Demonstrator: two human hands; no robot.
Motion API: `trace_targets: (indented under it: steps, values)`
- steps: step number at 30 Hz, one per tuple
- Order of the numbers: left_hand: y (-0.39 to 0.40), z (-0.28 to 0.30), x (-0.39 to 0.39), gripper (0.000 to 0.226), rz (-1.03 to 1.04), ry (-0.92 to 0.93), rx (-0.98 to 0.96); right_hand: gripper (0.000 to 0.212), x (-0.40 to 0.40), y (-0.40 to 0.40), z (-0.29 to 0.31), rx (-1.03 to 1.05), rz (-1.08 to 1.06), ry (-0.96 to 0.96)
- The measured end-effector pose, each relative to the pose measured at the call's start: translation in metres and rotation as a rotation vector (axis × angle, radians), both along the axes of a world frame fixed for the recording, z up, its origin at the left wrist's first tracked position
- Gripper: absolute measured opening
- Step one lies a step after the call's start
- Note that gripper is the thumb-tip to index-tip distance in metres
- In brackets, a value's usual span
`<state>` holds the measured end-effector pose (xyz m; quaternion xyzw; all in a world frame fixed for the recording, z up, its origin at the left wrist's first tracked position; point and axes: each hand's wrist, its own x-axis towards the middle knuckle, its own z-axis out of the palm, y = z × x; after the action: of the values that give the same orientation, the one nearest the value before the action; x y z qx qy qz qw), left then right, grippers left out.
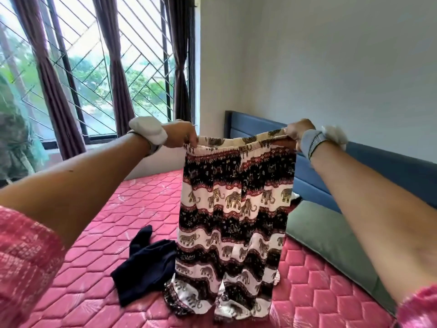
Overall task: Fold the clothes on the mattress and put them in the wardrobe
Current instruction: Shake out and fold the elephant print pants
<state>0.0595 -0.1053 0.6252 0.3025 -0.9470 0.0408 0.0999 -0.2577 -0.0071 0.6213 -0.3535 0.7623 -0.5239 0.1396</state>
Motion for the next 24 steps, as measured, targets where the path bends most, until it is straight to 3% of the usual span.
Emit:
trace_targets:
  steps: [2, 5, 8, 11, 13, 16, 18, 20, 24]
  values:
    - [0.002, -0.004, -0.003, 0.034, 0.014, -0.026, -0.019, 0.02, 0.012, 0.01, 0.0, -0.009, -0.07, 0.036]
    - [0.006, -0.008, 0.0, 0.035, 0.057, 0.075, 0.0, 0.021, 0.002, 0.006, -0.002, 0.064, 0.009, 0.089]
    - [0.001, -0.013, 0.007, 0.03, 0.054, 0.105, -0.019, 0.018, 0.003, 0.016, -0.005, 0.006, 0.107, -0.161]
    - [-0.006, -0.018, 0.012, 0.049, 0.067, 0.167, -0.023, 0.001, 0.012, 0.031, -0.005, 0.045, 0.33, -0.31]
    - [-0.006, -0.02, 0.01, 0.041, 0.063, 0.272, -0.055, 0.026, 0.014, 0.04, -0.003, 0.125, 0.47, -0.168]
    - [-0.007, -0.018, 0.003, 0.025, 0.073, 0.427, -0.097, 0.024, 0.012, 0.041, -0.004, 0.431, 0.319, 0.582]
    - [-0.006, -0.015, -0.004, 0.023, 0.085, 0.529, -0.089, 0.021, 0.028, 0.045, -0.009, 0.536, 0.217, 0.92]
    - [-0.003, -0.011, -0.015, 0.021, 0.067, 0.591, -0.092, 0.036, 0.04, 0.041, -0.022, 0.555, 0.266, 0.919]
    - [0.008, 0.001, -0.036, 0.019, 0.001, 0.613, -0.057, 0.089, 0.057, 0.033, -0.069, 0.395, 0.543, 0.752]
